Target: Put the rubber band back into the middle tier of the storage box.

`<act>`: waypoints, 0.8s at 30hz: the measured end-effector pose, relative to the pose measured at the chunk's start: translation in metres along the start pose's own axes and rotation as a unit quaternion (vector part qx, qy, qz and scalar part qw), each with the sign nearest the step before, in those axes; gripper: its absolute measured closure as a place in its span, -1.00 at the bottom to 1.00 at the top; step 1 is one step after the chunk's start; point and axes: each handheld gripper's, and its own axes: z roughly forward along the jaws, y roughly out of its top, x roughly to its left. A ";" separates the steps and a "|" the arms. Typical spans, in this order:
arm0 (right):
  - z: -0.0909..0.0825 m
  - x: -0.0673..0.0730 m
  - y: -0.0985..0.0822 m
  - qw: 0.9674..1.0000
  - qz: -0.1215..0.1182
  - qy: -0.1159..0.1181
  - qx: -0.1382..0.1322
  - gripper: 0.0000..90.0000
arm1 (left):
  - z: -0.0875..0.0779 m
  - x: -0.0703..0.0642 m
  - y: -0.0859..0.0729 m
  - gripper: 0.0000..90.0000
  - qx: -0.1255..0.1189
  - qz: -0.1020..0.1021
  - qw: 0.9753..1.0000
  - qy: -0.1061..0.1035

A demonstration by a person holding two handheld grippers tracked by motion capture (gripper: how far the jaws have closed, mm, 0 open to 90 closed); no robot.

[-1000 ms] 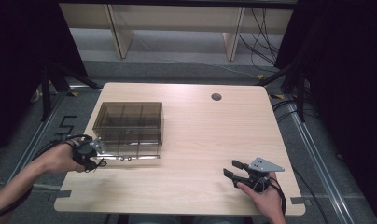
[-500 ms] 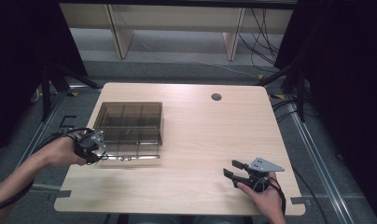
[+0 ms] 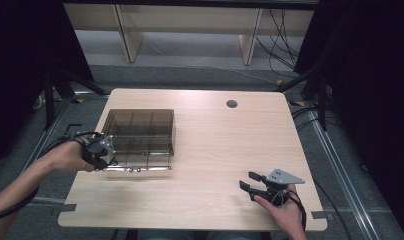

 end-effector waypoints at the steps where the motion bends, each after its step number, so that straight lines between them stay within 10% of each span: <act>1: 0.000 0.002 0.000 1.000 0.008 -0.001 0.001 -0.01 | -0.001 0.001 0.001 0.90 0.000 0.000 1.000 0.001; 24: 0.000 0.001 0.000 1.000 0.003 0.001 -0.002 -0.02 | -0.002 0.013 0.011 0.90 0.004 0.006 1.000 0.007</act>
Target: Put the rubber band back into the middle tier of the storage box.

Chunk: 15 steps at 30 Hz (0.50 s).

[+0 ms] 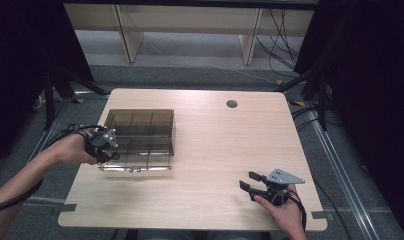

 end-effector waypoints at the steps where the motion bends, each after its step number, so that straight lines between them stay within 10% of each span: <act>1: 0.000 0.000 0.000 1.000 -0.001 -0.001 0.000 -0.01 | 0.000 0.000 0.000 0.90 0.000 0.000 1.000 0.000; 15: 0.000 0.000 0.000 1.000 0.000 0.001 0.000 -0.01 | 0.010 0.010 0.006 0.90 0.008 0.007 1.000 0.006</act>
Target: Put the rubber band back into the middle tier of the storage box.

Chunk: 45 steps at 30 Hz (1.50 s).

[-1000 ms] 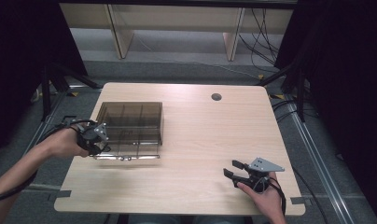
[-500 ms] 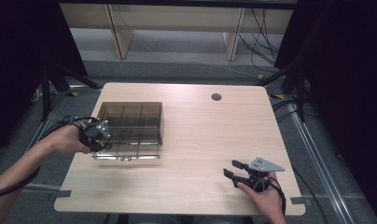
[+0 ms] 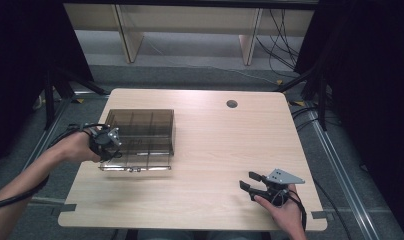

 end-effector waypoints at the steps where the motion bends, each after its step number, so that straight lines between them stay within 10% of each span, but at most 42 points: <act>1: 0.000 0.000 0.000 1.000 0.000 0.000 0.000 -0.01 | 0.001 0.001 0.000 0.90 0.000 0.000 1.000 0.000; 45: 0.000 0.001 0.000 1.000 0.003 -0.001 0.002 -0.02 | 0.029 0.011 0.004 0.90 0.010 0.004 1.000 -0.006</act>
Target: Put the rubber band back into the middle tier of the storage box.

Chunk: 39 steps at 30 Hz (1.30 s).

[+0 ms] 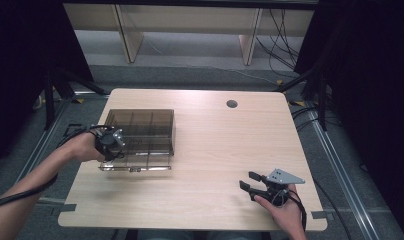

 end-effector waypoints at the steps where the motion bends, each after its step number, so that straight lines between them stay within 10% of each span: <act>1: 0.000 -0.001 0.000 1.000 -0.004 0.000 0.001 -0.02 | 0.001 0.000 0.001 0.90 -0.001 -0.001 1.000 -0.001; 29: 0.001 -0.003 0.001 1.000 -0.027 0.000 0.003 -0.02 | 0.008 -0.002 0.006 0.74 -0.004 -0.016 1.000 -0.006; 35: 0.000 0.001 0.000 1.000 0.005 -0.001 0.003 -0.02 | -0.002 -0.001 0.005 0.61 -0.018 -0.017 1.000 0.000; 39: 0.001 -0.003 0.000 1.000 -0.023 -0.006 0.001 -0.02 | -0.008 -0.002 0.002 0.53 -0.024 -0.025 0.999 0.007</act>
